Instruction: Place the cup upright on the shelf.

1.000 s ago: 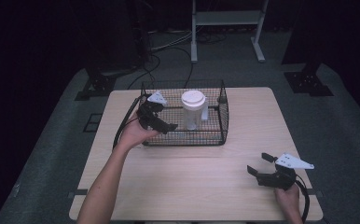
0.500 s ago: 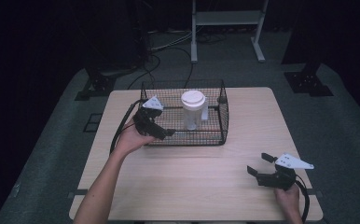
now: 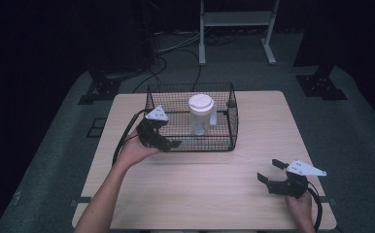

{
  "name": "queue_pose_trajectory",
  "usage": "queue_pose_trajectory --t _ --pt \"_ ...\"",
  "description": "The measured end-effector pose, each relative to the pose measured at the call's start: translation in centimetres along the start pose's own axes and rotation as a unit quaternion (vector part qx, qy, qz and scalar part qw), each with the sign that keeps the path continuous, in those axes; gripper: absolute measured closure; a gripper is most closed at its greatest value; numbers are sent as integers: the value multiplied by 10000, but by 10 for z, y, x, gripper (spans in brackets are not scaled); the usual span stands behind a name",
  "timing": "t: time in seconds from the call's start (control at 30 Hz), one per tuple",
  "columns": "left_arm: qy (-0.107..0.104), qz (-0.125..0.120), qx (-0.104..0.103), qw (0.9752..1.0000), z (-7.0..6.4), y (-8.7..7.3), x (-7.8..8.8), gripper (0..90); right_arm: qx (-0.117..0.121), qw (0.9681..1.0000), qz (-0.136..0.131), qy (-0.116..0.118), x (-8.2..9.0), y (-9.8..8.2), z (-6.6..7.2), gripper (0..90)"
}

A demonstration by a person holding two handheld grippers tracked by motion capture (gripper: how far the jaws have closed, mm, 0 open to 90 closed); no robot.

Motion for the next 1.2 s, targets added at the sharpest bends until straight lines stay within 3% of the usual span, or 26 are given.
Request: queue_pose_trajectory --t 0.8,1.2 --pt "-78 -174 9 9998 -22 -31 9 9 19 10000 -4 14 0 0 0 127" --pt "-201 -109 3 9997 -32 -48 8 9 30 10000 -4 -5 1 0 1 128"
Point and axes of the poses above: each handheld gripper's, and its own axes: x roughly backward along the jaws, y roughly out of its top, z roughly to its left, the point moved 2 cm from there along -x, roughly forward along the jaws, and after that the axes turned 1 degree about z, right-handed, at the moved point
